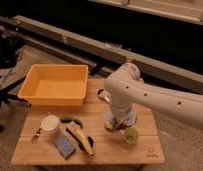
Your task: Place towel in plastic cup
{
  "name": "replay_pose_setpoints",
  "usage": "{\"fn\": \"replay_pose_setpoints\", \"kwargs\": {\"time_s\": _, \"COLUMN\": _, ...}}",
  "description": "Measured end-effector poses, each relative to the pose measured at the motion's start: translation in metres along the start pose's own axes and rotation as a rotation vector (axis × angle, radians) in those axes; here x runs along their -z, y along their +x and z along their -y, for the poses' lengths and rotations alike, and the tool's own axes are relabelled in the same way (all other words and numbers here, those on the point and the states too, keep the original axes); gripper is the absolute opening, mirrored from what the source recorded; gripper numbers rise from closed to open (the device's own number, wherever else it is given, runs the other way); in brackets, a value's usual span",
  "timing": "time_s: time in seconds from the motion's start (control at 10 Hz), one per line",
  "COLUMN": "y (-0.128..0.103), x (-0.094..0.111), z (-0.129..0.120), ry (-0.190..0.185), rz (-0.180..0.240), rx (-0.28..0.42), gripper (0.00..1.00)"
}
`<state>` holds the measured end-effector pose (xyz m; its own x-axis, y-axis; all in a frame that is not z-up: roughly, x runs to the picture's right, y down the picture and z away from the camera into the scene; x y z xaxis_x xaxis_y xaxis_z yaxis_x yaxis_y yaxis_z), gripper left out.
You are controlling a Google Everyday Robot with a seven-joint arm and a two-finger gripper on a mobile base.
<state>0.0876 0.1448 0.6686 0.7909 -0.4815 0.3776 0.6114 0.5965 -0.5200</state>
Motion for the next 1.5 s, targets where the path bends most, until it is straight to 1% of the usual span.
{"fn": "replay_pose_setpoints", "kwargs": {"time_s": 0.2, "y": 0.004, "x": -0.013, "z": -0.017, "ry": -0.017, "rz": 0.0, "rx": -0.052, "gripper": 0.0}}
{"fn": "replay_pose_setpoints", "kwargs": {"time_s": 0.4, "y": 0.009, "x": -0.019, "z": -0.029, "ry": -0.019, "rz": 0.002, "rx": -0.092, "gripper": 0.0}}
{"fn": "replay_pose_setpoints", "kwargs": {"time_s": 0.6, "y": 0.018, "x": -0.023, "z": -0.043, "ry": -0.02, "rz": 0.003, "rx": -0.14, "gripper": 0.0}}
{"fn": "replay_pose_setpoints", "kwargs": {"time_s": 0.9, "y": 0.025, "x": -0.035, "z": -0.046, "ry": -0.016, "rz": 0.014, "rx": -0.177, "gripper": 0.0}}
{"fn": "replay_pose_setpoints", "kwargs": {"time_s": 1.1, "y": 0.028, "x": -0.046, "z": -0.052, "ry": -0.024, "rz": 0.024, "rx": -0.199, "gripper": 0.0}}
{"fn": "replay_pose_setpoints", "kwargs": {"time_s": 1.2, "y": 0.028, "x": -0.054, "z": -0.055, "ry": -0.023, "rz": 0.037, "rx": -0.218, "gripper": 0.0}}
{"fn": "replay_pose_setpoints", "kwargs": {"time_s": 1.4, "y": 0.029, "x": -0.06, "z": -0.059, "ry": -0.027, "rz": 0.043, "rx": -0.238, "gripper": 0.0}}
{"fn": "replay_pose_setpoints", "kwargs": {"time_s": 1.5, "y": 0.03, "x": -0.062, "z": -0.061, "ry": -0.028, "rz": 0.041, "rx": -0.25, "gripper": 0.06}}
